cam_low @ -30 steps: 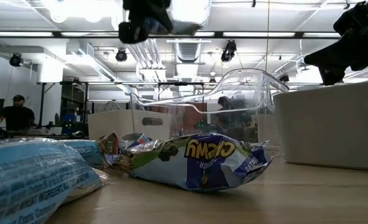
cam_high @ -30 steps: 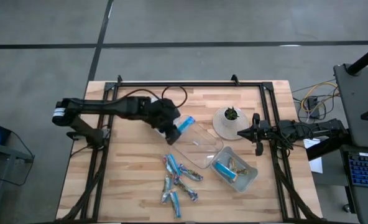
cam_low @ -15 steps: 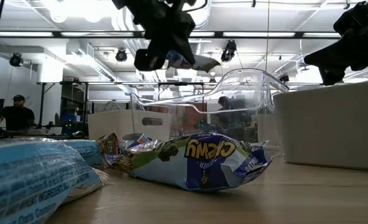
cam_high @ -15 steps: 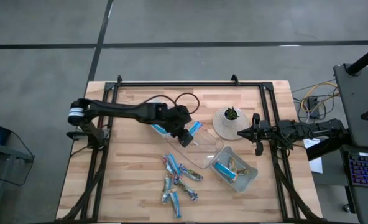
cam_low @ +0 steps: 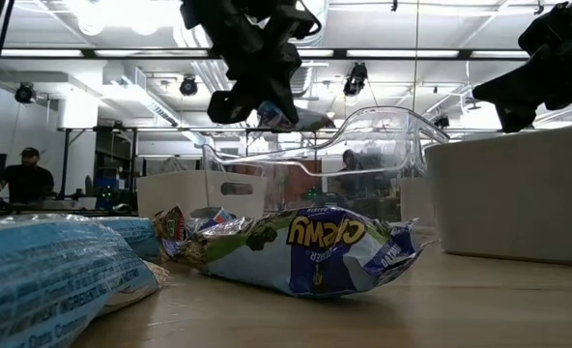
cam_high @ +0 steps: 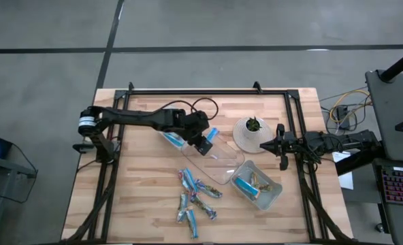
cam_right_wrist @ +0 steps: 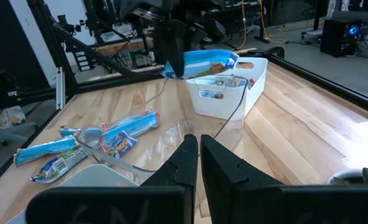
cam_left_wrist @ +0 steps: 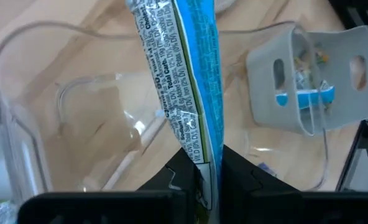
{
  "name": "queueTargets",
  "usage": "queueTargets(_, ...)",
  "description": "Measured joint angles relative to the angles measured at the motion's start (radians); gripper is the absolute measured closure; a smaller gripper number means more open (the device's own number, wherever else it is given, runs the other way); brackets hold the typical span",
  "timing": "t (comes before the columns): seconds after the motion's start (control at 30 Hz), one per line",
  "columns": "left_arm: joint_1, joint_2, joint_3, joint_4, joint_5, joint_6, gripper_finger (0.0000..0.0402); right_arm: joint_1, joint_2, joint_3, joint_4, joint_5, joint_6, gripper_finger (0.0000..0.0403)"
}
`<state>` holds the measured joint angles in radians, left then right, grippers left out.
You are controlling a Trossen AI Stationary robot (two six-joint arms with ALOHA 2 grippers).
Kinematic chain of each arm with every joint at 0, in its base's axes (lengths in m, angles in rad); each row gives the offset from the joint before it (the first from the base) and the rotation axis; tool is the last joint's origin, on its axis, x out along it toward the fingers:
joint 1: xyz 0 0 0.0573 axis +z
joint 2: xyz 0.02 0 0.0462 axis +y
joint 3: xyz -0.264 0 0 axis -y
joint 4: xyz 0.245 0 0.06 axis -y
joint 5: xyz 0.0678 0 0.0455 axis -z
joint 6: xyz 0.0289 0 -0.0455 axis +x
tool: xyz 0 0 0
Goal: Pick and place Granola Bars by type
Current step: Put the blue granola bar into the transparent bin
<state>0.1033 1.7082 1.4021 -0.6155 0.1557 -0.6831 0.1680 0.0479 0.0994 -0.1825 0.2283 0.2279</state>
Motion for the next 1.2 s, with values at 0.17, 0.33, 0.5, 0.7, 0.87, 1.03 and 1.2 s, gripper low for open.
queueTargets(0.17,0.0,0.006,0.0,-0.038,0.0,-0.004,0.0374,0.0,0.0,0.0,0.0,0.0,0.0,0.039)
queueTargets(0.33,0.0,0.006,0.0,-0.071,0.0,-0.013,0.0374,0.0,0.0,0.0,0.0,0.0,0.0,0.039)
queueTargets(0.5,-0.013,0.006,-0.018,-0.101,0.0,-0.019,0.0374,0.0,0.0,0.0,0.0,0.0,0.0,0.039)
queueTargets(0.7,-0.02,0.006,-0.066,-0.074,-0.001,-0.028,0.0374,0.0,0.0,0.0,0.0,0.0,0.0,0.039)
queueTargets(0.87,-0.029,0.005,-0.076,-0.04,0.002,-0.04,0.0374,0.0,0.0,0.0,0.0,0.0,0.0,0.039)
queueTargets(1.03,-0.027,0.005,-0.079,-0.036,-0.03,-0.047,0.0366,0.0,0.0,0.0,0.0,0.0,0.0,0.039)
queueTargets(1.2,-0.027,0.005,-0.079,-0.036,-0.046,-0.018,0.0334,0.0,0.0,0.0,0.0,0.0,0.0,0.039)
